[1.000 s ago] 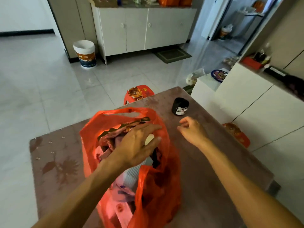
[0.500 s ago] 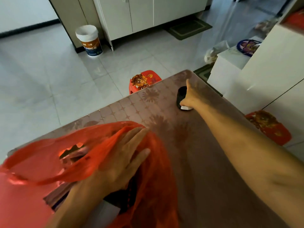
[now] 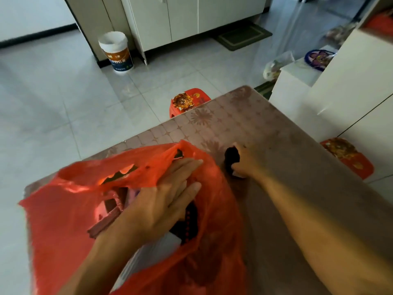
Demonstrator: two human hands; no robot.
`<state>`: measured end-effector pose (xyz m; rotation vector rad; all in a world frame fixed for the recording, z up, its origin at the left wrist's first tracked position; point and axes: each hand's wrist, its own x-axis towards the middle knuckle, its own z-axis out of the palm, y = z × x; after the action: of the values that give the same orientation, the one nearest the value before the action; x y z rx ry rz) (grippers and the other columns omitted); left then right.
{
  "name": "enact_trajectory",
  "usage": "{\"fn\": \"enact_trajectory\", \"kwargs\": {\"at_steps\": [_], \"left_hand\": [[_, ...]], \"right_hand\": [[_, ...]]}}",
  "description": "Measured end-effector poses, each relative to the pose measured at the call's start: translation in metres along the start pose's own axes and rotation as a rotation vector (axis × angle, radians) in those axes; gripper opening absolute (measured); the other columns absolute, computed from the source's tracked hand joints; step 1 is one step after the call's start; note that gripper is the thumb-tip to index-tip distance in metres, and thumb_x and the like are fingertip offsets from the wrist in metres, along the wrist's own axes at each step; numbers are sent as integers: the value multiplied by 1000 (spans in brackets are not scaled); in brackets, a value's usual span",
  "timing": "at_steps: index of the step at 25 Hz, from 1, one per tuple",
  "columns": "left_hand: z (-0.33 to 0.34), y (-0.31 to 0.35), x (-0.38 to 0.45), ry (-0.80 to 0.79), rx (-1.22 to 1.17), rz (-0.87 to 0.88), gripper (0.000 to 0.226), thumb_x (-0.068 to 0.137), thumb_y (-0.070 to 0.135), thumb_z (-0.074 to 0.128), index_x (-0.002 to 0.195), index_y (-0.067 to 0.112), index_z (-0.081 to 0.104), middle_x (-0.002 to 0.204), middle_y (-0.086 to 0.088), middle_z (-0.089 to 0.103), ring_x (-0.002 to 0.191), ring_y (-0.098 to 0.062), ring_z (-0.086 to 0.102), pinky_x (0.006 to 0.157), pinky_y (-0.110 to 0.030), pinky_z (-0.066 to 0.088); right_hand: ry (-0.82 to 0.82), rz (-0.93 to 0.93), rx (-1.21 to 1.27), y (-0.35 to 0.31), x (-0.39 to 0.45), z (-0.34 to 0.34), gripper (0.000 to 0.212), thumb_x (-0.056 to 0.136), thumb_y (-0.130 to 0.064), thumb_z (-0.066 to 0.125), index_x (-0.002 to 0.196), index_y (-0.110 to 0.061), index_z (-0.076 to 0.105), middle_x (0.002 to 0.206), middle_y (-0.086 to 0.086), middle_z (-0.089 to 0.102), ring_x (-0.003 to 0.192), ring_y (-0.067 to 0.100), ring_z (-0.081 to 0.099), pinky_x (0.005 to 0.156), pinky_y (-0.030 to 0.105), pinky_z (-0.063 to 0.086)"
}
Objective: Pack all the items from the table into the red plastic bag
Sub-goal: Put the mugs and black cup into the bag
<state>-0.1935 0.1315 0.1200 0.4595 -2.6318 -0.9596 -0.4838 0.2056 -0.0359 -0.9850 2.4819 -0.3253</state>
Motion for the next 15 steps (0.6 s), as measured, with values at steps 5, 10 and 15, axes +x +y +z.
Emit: {"fn": "enact_trajectory", "kwargs": {"at_steps": [5, 10, 15], "left_hand": [[-61, -16, -46, -1, -181, 41, 41, 95, 20, 45, 136, 18, 50, 135, 5, 56, 126, -9, 50, 105, -34, 40], [-112, -34, -110, 102, -364, 72, 48, 92, 4, 55, 127, 36, 55, 125, 19, 62, 117, -5, 57, 92, -37, 52], [-157, -38, -145, 267, -236, 54, 43, 79, 20, 61, 123, 22, 62, 115, 8, 66, 100, -7, 63, 82, -28, 53]], "right_hand": [[-3, 387, 386, -28, -114, -15, 60, 75, -42, 75, 123, -23, 46, 100, 6, 55, 76, 22, 57, 56, 32, 50], [495, 283, 777, -113, -243, -67, 57, 71, -54, 72, 120, -39, 47, 110, 2, 63, 80, 23, 67, 44, 26, 49], [281, 55, 1017, -245, -314, -82, 53, 59, -34, 79, 107, -35, 56, 100, 5, 70, 70, 20, 72, 45, 27, 51]]}}
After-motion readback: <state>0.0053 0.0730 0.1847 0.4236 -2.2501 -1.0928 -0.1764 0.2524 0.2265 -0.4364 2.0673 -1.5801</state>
